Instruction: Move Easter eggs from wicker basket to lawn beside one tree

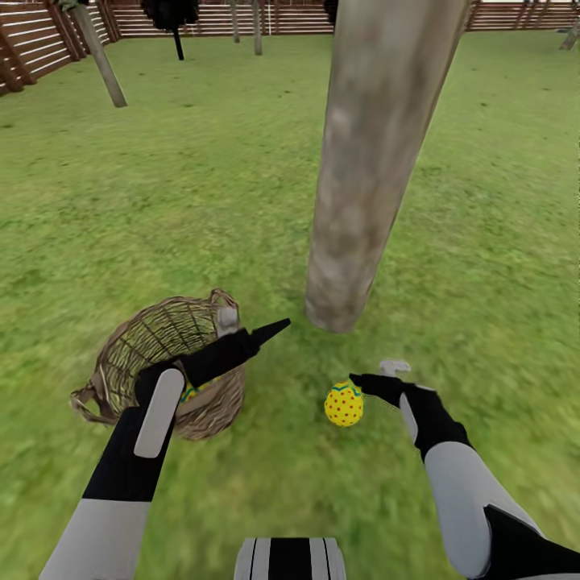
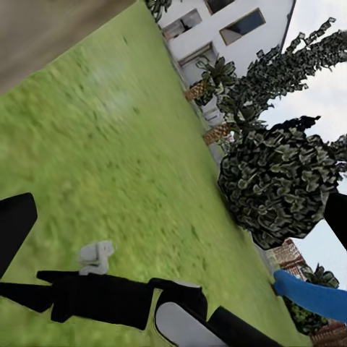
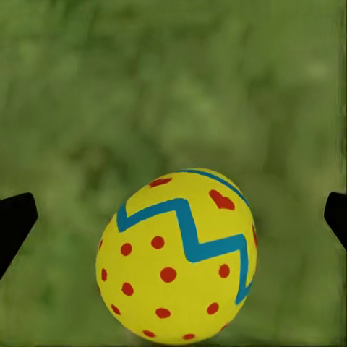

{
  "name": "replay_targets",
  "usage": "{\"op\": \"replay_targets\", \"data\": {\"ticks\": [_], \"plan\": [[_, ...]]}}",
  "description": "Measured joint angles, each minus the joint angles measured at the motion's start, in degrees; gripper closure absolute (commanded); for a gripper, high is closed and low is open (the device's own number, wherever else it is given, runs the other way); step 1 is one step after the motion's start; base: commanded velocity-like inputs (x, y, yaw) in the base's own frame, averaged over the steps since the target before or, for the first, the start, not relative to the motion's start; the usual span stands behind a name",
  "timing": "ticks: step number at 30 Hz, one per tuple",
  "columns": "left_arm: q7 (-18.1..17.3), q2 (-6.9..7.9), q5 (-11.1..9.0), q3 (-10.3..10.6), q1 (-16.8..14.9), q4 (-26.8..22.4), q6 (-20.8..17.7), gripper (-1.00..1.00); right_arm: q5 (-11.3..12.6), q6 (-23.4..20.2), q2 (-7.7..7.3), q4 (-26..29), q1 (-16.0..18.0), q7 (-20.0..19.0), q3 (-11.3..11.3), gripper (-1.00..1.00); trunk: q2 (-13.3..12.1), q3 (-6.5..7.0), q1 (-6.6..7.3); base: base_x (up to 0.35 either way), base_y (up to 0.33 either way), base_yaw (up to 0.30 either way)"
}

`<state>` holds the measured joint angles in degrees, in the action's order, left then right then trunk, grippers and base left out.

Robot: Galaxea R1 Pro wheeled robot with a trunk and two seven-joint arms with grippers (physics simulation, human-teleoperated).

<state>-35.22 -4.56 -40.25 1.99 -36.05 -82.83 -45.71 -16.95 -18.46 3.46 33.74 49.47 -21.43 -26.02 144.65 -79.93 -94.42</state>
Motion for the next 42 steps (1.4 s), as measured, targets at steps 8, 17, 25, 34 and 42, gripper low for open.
{"op": "replay_targets", "data": {"ticks": [8,17,25,34,42], "plan": [[0.00,0.32,-0.14,-0.18,-0.04,-0.04,-0.24,-1.00,0.01,-5.73,0.02,5.60,-0.28,-0.94,-0.18,-1.00,-0.11,1.77,0.21,0.000,0.000,0.000],[-0.12,0.83,-0.20,-1.21,-0.04,-0.12,-0.35,-1.00,-0.06,-6.28,0.29,6.48,-0.29,-0.96,-0.14,-1.00,-0.23,3.77,0.44,0.000,0.000,0.000],[-0.11,1.08,-2.36,-5.98,-0.04,-0.21,-3.82,-1.00,-0.04,-6.29,0.49,6.79,-0.30,-0.97,-0.11,-1.00,-0.34,5.54,0.64,0.000,0.000,0.001],[-0.32,1.10,-2.85,-6.97,-0.02,-0.28,-4.45,-1.00,-0.03,-6.28,0.59,6.85,-0.28,-0.97,-0.12,-1.00,-0.46,7.69,0.88,0.000,0.000,0.199],[-0.33,1.10,-2.85,-6.97,-0.02,-0.34,-4.45,-1.00,-0.02,-6.28,0.59,6.88,-0.28,-0.97,-0.12,-1.00,-0.56,9.67,1.08,0.000,0.000,0.249]]}}
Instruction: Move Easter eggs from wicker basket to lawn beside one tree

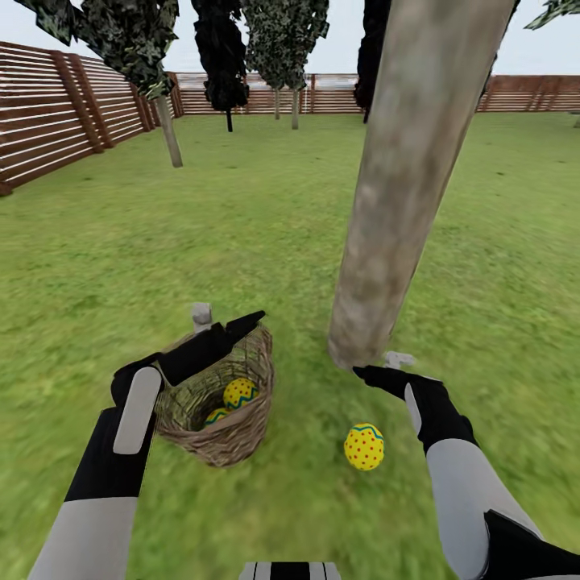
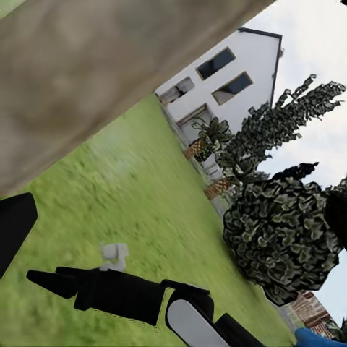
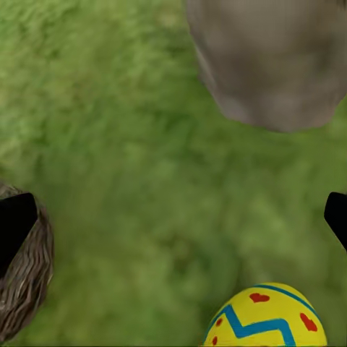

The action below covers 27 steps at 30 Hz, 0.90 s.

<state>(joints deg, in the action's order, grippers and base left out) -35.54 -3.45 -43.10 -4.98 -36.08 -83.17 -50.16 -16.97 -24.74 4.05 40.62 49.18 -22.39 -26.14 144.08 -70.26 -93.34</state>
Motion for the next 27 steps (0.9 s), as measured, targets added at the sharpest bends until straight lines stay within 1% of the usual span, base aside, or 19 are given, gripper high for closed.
{"op": "replay_targets", "data": {"ticks": [6,11,15,27], "plan": [[0.00,0.00,0.01,0.07,0.00,0.00,0.00,-1.00,0.00,0.00,0.00,-0.01,0.00,0.00,0.00,-1.00,-0.08,1.49,0.15,0.000,0.000,0.245],[0.00,0.00,0.02,0.09,0.00,0.00,0.00,-1.00,-0.03,0.00,0.04,-0.03,-0.01,0.00,0.00,-1.00,-0.15,2.72,0.28,0.000,0.000,0.182],[-0.03,0.72,0.01,0.20,0.00,0.01,0.00,-1.00,-0.08,-0.01,0.04,-0.04,-0.01,0.00,0.00,-1.00,-0.20,3.68,0.39,0.000,0.000,0.147],[-0.07,0.96,0.00,0.27,-0.01,0.02,0.00,-1.00,-0.23,-0.02,0.08,0.09,-0.02,-0.01,0.00,-1.00,-0.36,6.37,0.70,0.000,0.000,0.016]]}}
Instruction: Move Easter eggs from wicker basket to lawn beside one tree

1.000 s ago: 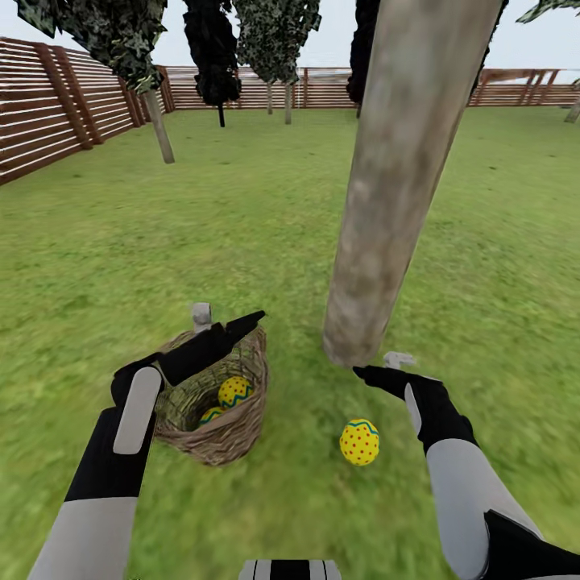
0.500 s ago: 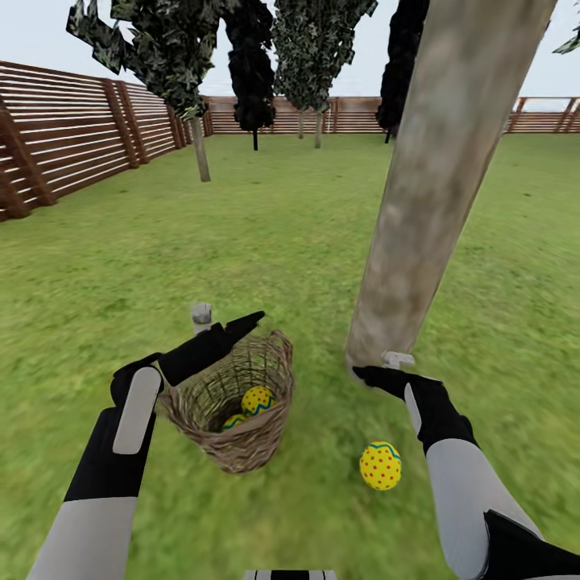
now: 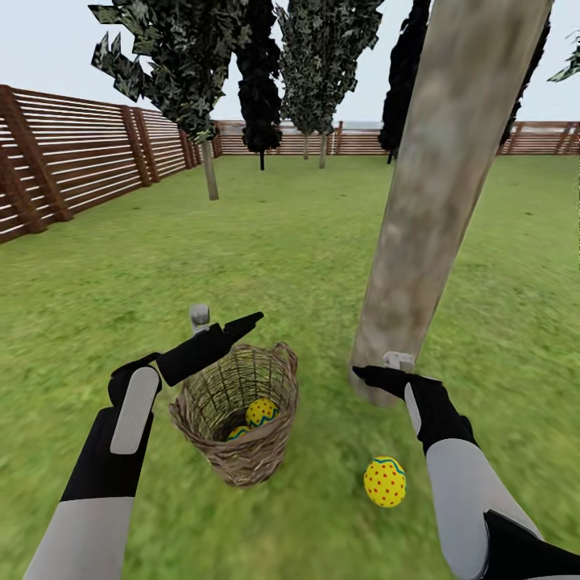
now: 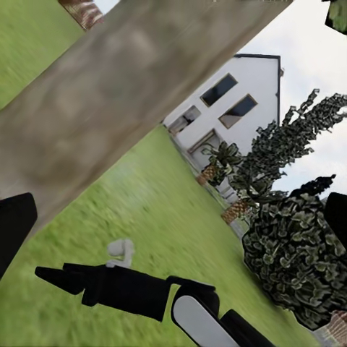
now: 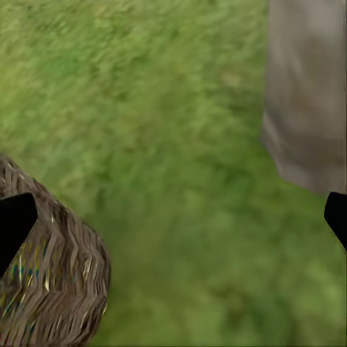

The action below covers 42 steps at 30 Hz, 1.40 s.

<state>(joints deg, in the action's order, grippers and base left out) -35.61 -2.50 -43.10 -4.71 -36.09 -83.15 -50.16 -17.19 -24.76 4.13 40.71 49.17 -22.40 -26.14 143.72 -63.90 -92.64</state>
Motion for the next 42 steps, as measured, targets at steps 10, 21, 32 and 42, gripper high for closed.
{"op": "replay_targets", "data": {"ticks": [10,21,32,42], "plan": [[0.07,0.01,0.01,-0.01,0.01,0.05,0.00,-1.00,-0.19,-0.03,0.01,0.29,0.01,0.05,0.16,-1.00,-0.13,2.22,0.26,0.000,0.000,0.144],[0.06,0.01,0.09,0.07,0.01,0.05,0.00,-1.00,-0.21,0.02,0.01,0.29,0.01,0.09,0.15,-1.00,-0.28,4.66,0.54,0.000,0.000,0.268],[-0.01,0.10,0.10,0.16,0.01,0.02,0.17,-1.00,-0.21,0.02,0.01,0.16,0.01,0.09,0.15,-1.00,-0.43,7.10,0.82,0.000,0.000,0.269],[-0.04,0.12,0.12,-0.08,0.02,0.02,0.24,-1.00,-0.22,0.02,0.01,-0.11,0.01,0.18,0.27,-1.00,-2.38,9.12,1.98,0.000,0.000,0.270]]}}
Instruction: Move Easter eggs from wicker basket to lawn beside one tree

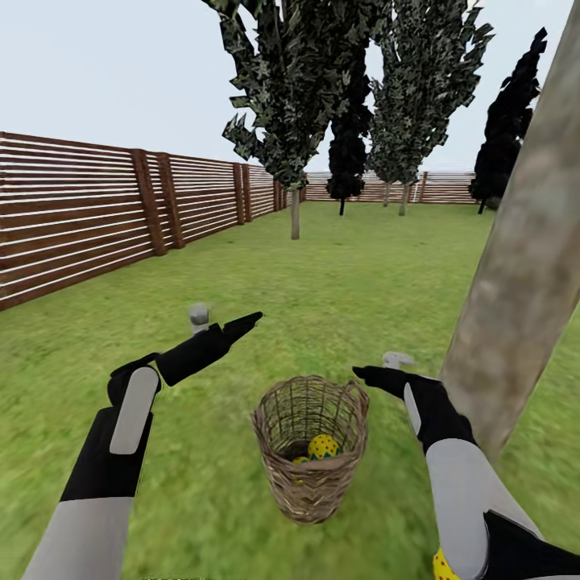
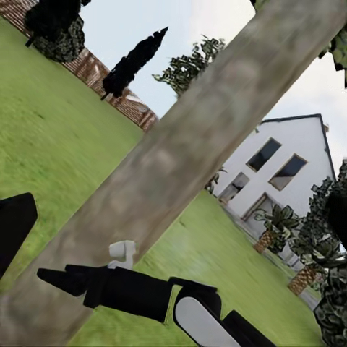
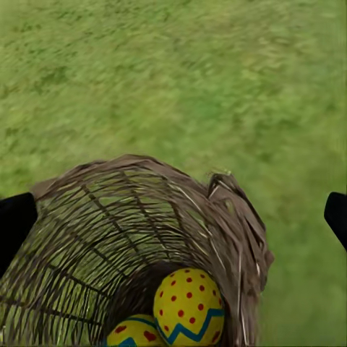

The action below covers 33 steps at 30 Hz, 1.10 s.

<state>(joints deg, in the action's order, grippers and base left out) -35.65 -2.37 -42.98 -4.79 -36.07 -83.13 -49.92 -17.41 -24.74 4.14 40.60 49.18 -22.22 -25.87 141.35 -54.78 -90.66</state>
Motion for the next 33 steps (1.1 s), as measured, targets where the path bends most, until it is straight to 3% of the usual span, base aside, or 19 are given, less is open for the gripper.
{"op": "replay_targets", "data": {"ticks": [4,9,13,17,33], "plan": [[-0.07,0.04,0.00,-0.18,0.00,0.04,0.11,-1.00,-0.02,0.00,0.00,-0.18,0.00,0.06,0.08,-1.00,-1.60,0.72,0.88,0.000,0.000,0.270],[-0.99,0.34,-0.19,-0.98,0.17,0.10,0.52,-1.00,-0.13,-0.01,-0.01,-0.16,-0.01,0.08,0.08,-1.00,-1.62,0.72,0.88,0.000,0.000,0.171],[-6.96,0.83,-0.44,-2.32,0.57,0.27,0.64,-1.00,-0.14,-0.02,-0.01,-0.11,-0.02,0.08,0.09,-1.00,-1.62,0.72,0.88,0.000,0.000,0.021],[-10.36,0.91,-0.30,-2.73,0.67,0.34,0.63,-1.00,-0.14,-0.01,-0.02,-0.12,-0.02,0.08,0.09,-1.00,-1.62,0.72,0.88,0.012,0.078,0.003],[-11.20,0.87,-0.52,-3.80,0.69,1.74,0.63,-1.00,-0.18,0.01,-0.02,-0.20,-0.02,0.08,0.10,-1.00,-1.62,0.72,0.91,0.212,0.234,0.000]]}}
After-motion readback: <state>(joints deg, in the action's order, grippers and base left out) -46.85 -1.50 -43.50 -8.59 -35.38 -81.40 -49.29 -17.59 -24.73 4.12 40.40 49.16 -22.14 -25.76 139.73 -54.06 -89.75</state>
